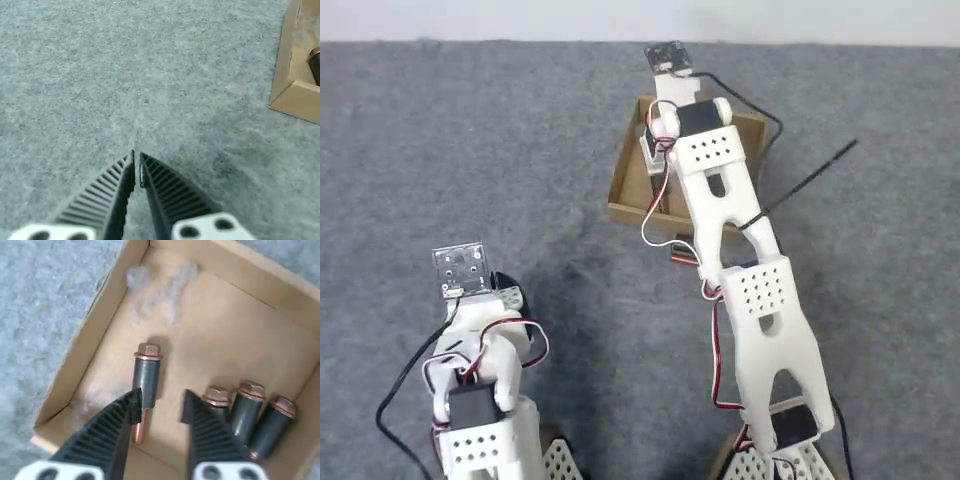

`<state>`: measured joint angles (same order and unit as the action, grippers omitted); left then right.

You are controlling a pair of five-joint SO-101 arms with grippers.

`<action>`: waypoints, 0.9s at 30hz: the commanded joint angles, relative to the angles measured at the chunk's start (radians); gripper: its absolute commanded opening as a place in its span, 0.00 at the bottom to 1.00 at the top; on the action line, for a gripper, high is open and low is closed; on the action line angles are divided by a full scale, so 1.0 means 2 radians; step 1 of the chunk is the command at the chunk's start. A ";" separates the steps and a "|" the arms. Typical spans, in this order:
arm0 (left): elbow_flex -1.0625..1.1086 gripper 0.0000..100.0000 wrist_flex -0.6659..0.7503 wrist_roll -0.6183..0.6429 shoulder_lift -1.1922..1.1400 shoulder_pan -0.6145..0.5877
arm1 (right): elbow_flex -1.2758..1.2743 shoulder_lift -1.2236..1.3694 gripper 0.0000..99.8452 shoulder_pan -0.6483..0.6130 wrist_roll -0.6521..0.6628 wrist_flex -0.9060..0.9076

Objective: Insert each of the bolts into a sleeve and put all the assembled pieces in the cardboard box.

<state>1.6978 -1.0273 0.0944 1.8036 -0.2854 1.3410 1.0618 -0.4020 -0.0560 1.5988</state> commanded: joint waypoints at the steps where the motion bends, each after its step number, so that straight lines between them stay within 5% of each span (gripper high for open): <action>1: -0.007 0.01 0.001 -0.006 0.000 -0.002 | 0.087 -0.017 0.00 -0.007 -0.002 0.052; 6: -0.007 0.01 0.001 -0.006 0.000 -0.002 | 0.171 -0.017 0.02 0.001 0.012 0.099; 12: -0.007 0.01 0.002 -0.006 0.000 -0.002 | 0.127 -0.044 0.02 0.018 0.016 0.102; 27: -0.007 0.01 0.002 -0.006 0.000 -0.002 | -0.355 -0.353 0.02 0.010 0.018 0.098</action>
<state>1.6978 -1.0273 0.0944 1.8036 -0.2854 0.7457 0.5355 -0.3682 -0.0407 1.7538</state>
